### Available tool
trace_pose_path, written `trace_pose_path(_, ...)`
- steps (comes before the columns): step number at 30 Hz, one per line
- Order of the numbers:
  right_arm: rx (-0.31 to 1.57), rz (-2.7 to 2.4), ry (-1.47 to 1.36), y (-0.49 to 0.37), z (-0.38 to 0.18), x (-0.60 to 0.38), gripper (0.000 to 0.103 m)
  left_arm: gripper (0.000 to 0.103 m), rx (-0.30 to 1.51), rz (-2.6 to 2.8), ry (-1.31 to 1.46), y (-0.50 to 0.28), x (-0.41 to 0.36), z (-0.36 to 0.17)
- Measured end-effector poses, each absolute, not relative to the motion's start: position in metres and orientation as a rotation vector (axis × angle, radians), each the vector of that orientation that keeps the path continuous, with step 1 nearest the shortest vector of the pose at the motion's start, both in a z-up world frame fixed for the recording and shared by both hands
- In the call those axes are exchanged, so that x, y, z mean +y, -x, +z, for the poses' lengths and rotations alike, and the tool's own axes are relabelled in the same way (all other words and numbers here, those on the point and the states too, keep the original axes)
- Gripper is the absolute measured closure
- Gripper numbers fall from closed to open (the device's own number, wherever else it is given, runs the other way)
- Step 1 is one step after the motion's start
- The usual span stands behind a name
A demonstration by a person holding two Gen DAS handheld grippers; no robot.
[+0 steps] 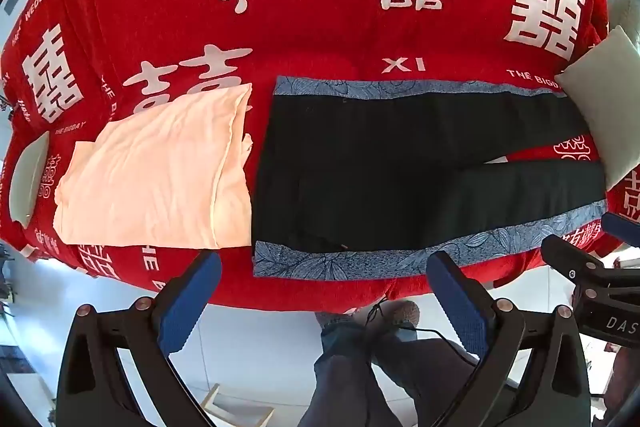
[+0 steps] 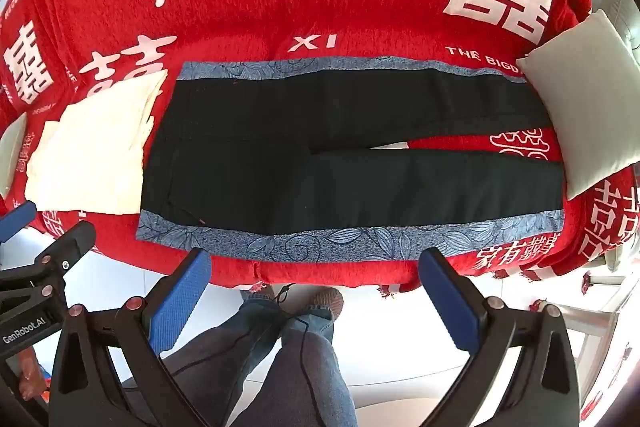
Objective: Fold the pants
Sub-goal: 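Move both grippers toward the black trousers' grey-trimmed edge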
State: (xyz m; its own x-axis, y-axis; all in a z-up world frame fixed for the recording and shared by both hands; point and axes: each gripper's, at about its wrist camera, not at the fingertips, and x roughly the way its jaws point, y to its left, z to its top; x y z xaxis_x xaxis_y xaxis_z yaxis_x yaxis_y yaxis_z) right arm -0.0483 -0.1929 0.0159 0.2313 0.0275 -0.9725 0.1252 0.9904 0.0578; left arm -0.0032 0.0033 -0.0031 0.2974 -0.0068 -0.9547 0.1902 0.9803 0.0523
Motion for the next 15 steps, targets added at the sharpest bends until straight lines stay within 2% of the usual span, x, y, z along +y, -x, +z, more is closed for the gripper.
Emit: trace_pose_path(15,1.354,-0.091,-0.144,0.0476,0.0096,-0.1948,0.0,0.0,1.275,-0.163,-0.175,-0.0018,-0.0015,-0.0063)
